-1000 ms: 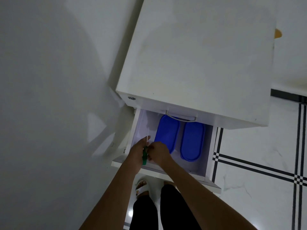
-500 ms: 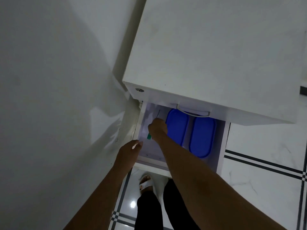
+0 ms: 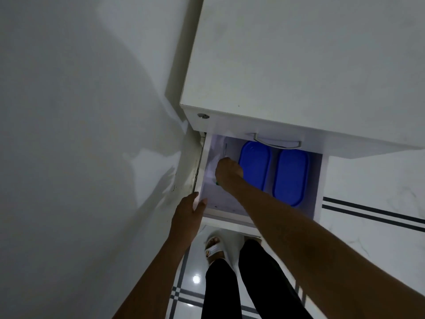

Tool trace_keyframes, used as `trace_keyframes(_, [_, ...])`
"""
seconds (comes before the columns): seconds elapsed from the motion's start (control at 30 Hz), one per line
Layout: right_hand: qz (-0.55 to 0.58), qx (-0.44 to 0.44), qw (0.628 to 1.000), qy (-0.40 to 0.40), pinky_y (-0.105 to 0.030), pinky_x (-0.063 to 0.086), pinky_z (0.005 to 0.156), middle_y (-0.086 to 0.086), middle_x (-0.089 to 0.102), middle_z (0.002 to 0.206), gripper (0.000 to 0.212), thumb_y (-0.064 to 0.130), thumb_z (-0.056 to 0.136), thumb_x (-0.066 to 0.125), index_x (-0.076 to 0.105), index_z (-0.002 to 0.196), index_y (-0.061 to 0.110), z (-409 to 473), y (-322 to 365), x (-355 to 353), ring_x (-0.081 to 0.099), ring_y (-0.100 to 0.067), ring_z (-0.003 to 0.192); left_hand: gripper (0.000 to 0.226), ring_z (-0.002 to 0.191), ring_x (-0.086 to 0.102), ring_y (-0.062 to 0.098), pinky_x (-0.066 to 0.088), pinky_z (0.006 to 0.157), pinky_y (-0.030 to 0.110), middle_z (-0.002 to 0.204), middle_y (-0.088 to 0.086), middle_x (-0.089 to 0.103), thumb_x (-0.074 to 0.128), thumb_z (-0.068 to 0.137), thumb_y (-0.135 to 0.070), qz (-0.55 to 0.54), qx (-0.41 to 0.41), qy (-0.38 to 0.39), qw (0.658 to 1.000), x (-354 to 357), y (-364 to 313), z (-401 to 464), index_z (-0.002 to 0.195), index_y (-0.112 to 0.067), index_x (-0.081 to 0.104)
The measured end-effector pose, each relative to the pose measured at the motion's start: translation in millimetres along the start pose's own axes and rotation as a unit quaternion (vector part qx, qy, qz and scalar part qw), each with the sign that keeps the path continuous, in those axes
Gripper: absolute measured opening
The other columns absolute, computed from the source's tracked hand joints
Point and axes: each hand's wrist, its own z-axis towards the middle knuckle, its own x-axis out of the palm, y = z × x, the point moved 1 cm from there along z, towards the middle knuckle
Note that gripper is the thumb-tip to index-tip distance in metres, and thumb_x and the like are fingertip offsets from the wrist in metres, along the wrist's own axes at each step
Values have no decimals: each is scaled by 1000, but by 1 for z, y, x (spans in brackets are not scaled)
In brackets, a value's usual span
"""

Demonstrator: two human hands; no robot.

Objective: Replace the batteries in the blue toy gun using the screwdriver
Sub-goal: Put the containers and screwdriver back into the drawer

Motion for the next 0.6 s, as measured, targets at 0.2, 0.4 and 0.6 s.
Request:
trace_keyframes(0.2, [86,75,993,-41,-28,41,65,-10,59,87,40,36,100,33,58,91,5,-109,-88,0,55,-23,77,36,72,58,27,52,68,39,96,25,58,52,95,-27,-201,-189,-36,960,9,2,-27,113,3,53])
trace_keyframes(0.4, [421,302,853,65,-41,58,59,-14,66,65,43,39,91,56,62,79,-1,-174,-181,62,67,-30,59,51,96,56,31,41,93,45,109,20,54,47,97,-34,-480,-316,11,819,42,-6,-42,136,-2,40])
trace_keyframes(0.6, [734,387,555,-53,-33,53,40,-17,57,46,27,11,95,52,49,71,-3,-153,-177,67,55,-21,28,37,69,50,20,44,67,31,91,11,57,47,97,-32,-578,-294,-41,760,55,-15,-30,126,-10,52])
